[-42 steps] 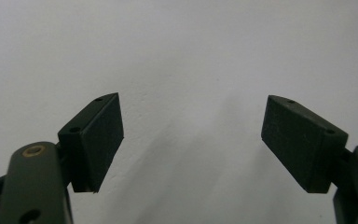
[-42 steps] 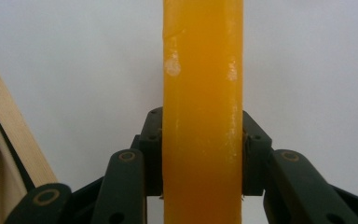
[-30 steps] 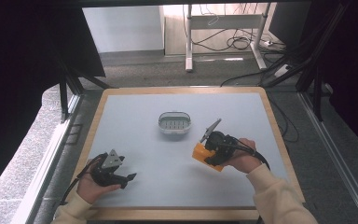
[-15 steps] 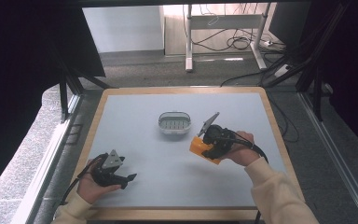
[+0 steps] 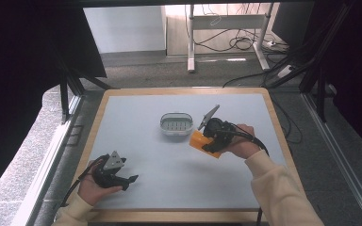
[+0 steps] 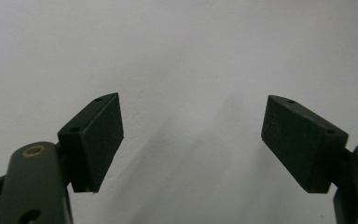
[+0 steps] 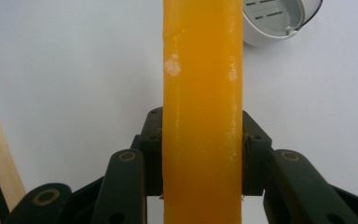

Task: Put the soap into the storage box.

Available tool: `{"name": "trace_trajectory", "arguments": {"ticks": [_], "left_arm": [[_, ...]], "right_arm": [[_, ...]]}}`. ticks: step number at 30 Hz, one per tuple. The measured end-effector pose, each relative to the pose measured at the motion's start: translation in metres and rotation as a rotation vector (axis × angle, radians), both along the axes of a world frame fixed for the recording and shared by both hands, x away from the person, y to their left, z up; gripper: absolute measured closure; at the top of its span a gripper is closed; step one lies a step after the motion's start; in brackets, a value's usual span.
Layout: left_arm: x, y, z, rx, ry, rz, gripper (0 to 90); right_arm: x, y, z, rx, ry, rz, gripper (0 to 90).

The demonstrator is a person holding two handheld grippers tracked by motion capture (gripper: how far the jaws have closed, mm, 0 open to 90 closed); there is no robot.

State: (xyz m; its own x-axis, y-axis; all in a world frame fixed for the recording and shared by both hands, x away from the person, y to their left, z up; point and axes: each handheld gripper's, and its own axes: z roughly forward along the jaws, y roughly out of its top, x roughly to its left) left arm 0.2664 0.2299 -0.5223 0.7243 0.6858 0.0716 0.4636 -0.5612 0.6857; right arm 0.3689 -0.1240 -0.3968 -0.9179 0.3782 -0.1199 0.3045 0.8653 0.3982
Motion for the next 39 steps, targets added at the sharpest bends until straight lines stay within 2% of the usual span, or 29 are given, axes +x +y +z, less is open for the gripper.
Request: {"name": "trace_trajectory", "arguments": {"ticks": [13, 39], "left_arm": [[0.000, 0.001, 0.000, 0.002, -0.001, -0.002, 20.8], [0.000, 0.002, 0.000, -0.006, -0.005, 0.001, 20.8]], "right_arm": [[0.013, 0.004, 0.005, -0.008, -0.009, -0.003, 61.6], [0.035, 0.015, 0.012, 0.017, -0.007, 0.004, 61.6]]}}
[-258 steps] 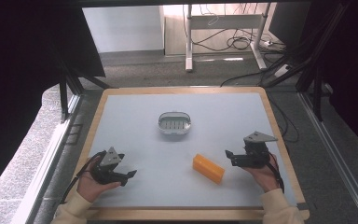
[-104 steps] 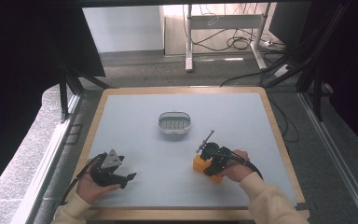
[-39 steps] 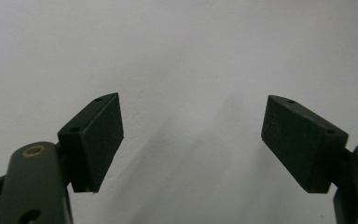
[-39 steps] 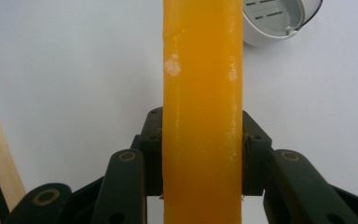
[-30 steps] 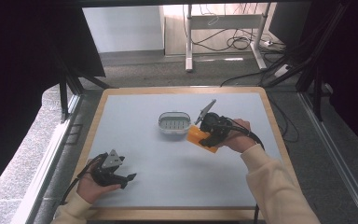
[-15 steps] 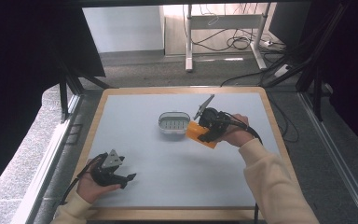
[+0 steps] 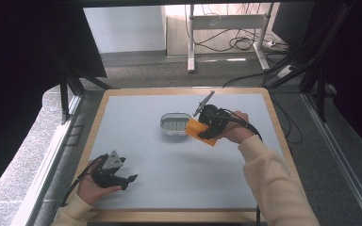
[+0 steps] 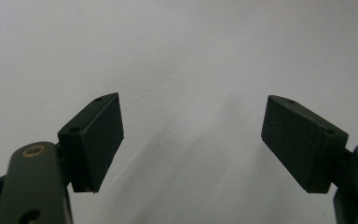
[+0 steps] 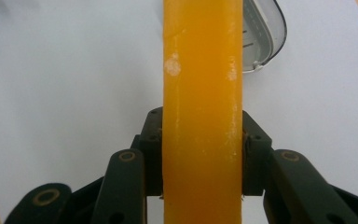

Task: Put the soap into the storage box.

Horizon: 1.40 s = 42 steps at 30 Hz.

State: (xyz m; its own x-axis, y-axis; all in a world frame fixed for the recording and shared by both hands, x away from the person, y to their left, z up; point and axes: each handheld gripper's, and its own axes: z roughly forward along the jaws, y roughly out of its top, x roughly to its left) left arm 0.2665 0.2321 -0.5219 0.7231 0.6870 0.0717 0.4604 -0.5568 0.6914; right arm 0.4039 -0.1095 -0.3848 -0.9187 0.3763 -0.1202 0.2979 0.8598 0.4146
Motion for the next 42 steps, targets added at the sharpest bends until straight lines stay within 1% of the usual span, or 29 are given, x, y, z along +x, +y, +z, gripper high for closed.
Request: {"name": "trace_trajectory", "arguments": {"ticks": [4, 7, 12, 13, 18, 19, 20, 25, 31, 35, 36, 42], "left_arm": [[0.000, 0.000, 0.000, 0.007, 0.001, -0.004, 20.8], [0.000, 0.001, 0.000, 0.004, 0.001, -0.003, 20.8], [0.000, 0.001, 0.000, 0.006, 0.000, -0.004, 20.8], [0.000, 0.001, 0.000, -0.001, -0.001, 0.001, 20.8], [0.000, 0.001, 0.000, 0.008, -0.001, -0.004, 20.8], [0.000, 0.001, 0.000, 0.001, -0.002, -0.001, 20.8], [0.000, 0.001, 0.001, 0.005, -0.001, -0.004, 20.8], [0.000, 0.001, 0.000, 0.004, -0.003, -0.003, 20.8], [0.000, 0.002, 0.001, 0.004, -0.004, -0.001, 20.8], [0.001, 0.002, 0.000, 0.004, -0.002, -0.004, 20.8], [0.001, 0.002, 0.000, 0.005, -0.001, -0.004, 20.8], [0.001, 0.002, 0.000, 0.009, -0.001, -0.004, 20.8]], "right_arm": [[0.004, 0.002, 0.000, -0.005, -0.002, -0.001, 61.6], [0.007, 0.004, 0.000, 0.006, 0.002, 0.001, 61.6], [0.011, 0.007, 0.000, 0.002, 0.002, 0.007, 61.6], [0.014, 0.009, 0.000, -0.003, 0.001, 0.005, 61.6], [0.018, 0.012, -0.001, 0.002, 0.003, 0.006, 61.6], [0.021, 0.013, -0.002, 0.006, 0.009, 0.004, 61.6], [0.022, 0.014, -0.003, 0.005, 0.010, 0.004, 61.6], [0.026, 0.015, -0.004, 0.007, 0.003, 0.002, 61.6], [0.035, 0.017, -0.006, 0.017, 0.012, 0.005, 61.6], [0.042, 0.018, -0.008, 0.008, 0.022, 0.005, 61.6], [0.045, 0.019, -0.008, 0.001, 0.023, 0.013, 61.6], [0.053, 0.024, -0.009, 0.007, 0.023, 0.015, 61.6]]}}
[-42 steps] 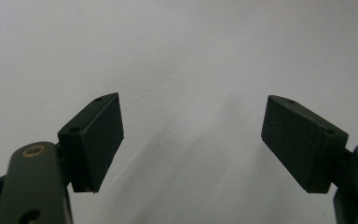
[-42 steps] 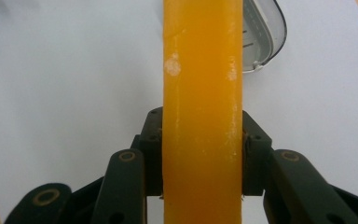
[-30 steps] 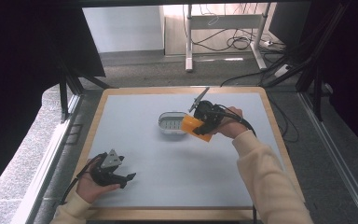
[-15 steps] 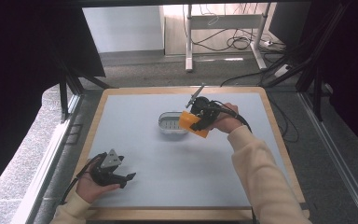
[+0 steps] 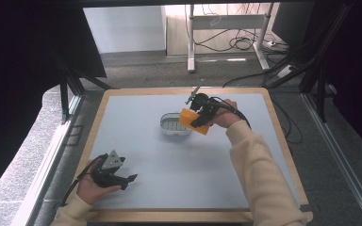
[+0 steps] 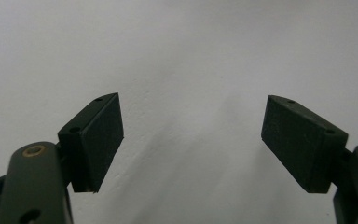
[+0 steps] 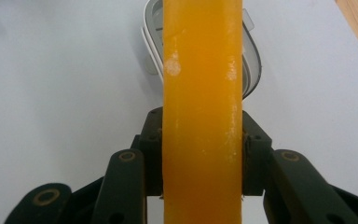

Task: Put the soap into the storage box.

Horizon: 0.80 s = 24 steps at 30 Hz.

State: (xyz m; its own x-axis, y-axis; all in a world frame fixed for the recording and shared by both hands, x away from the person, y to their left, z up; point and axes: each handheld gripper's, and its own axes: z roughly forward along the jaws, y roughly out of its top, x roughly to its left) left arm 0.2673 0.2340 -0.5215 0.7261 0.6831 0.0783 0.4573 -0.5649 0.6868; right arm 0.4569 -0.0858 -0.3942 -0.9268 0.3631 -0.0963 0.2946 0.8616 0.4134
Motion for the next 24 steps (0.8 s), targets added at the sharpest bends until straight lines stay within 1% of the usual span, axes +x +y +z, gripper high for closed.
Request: {"name": "trace_trajectory", "arguments": {"ticks": [6, 14, 16, 17, 21, 24], "left_arm": [[0.000, 0.000, 0.000, 0.001, 0.001, -0.001, 20.8], [0.000, 0.000, 0.000, -0.001, 0.001, -0.001, 20.8], [0.000, 0.000, 0.000, -0.003, 0.000, -0.001, 20.8], [0.000, 0.000, 0.000, -0.003, 0.001, -0.001, 20.8], [0.000, 0.001, 0.000, -0.004, -0.001, 0.000, 20.8], [0.000, 0.001, 0.000, -0.005, 0.000, 0.000, 20.8]], "right_arm": [[0.004, 0.006, 0.001, 0.008, 0.002, 0.007, 61.6], [0.010, 0.012, 0.001, 0.003, 0.002, 0.016, 61.5], [0.013, 0.015, 0.001, 0.015, 0.002, 0.018, 61.6], [0.013, 0.016, 0.001, 0.014, 0.006, 0.017, 61.6], [0.016, 0.021, 0.000, 0.000, 0.001, 0.030, 61.6], [0.018, 0.023, 0.000, 0.001, 0.007, 0.029, 61.6]]}}
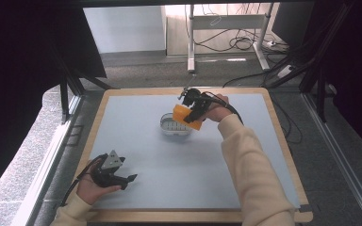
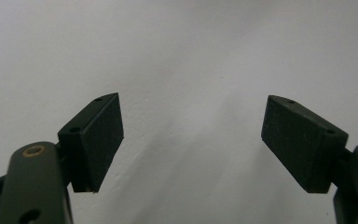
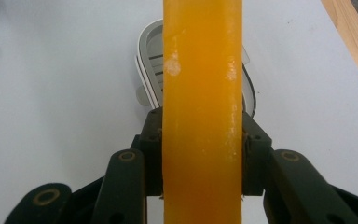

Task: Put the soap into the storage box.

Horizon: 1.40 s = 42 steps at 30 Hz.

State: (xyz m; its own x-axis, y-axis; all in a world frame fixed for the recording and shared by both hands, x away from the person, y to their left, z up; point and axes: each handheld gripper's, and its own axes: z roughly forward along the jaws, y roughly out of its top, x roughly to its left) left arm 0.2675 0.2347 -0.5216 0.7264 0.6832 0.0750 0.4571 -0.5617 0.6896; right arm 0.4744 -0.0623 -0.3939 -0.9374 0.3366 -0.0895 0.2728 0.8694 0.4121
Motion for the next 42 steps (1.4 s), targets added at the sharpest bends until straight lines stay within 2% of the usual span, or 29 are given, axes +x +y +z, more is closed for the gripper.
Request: {"name": "trace_trajectory", "arguments": {"ticks": [8, 19, 29, 31, 42], "left_arm": [[0.000, 0.000, 0.000, -0.003, 0.002, -0.001, 20.9], [0.000, 0.001, 0.000, -0.005, 0.006, 0.000, 20.8], [0.000, 0.001, 0.000, -0.009, 0.005, -0.001, 20.8], [0.000, 0.001, 0.000, -0.007, 0.005, 0.000, 20.8], [0.001, 0.000, -0.001, 0.000, 0.011, 0.000, 20.8]], "right_arm": [[0.005, 0.007, -0.002, -0.004, 0.001, -0.001, 61.6], [0.019, 0.013, -0.007, 0.003, 0.002, -0.003, 61.6], [0.027, 0.025, -0.012, -0.021, 0.004, 0.023, 61.6], [0.027, 0.026, -0.012, -0.014, 0.007, 0.023, 61.5], [0.033, 0.035, -0.021, -0.033, 0.015, 0.073, 61.5]]}}
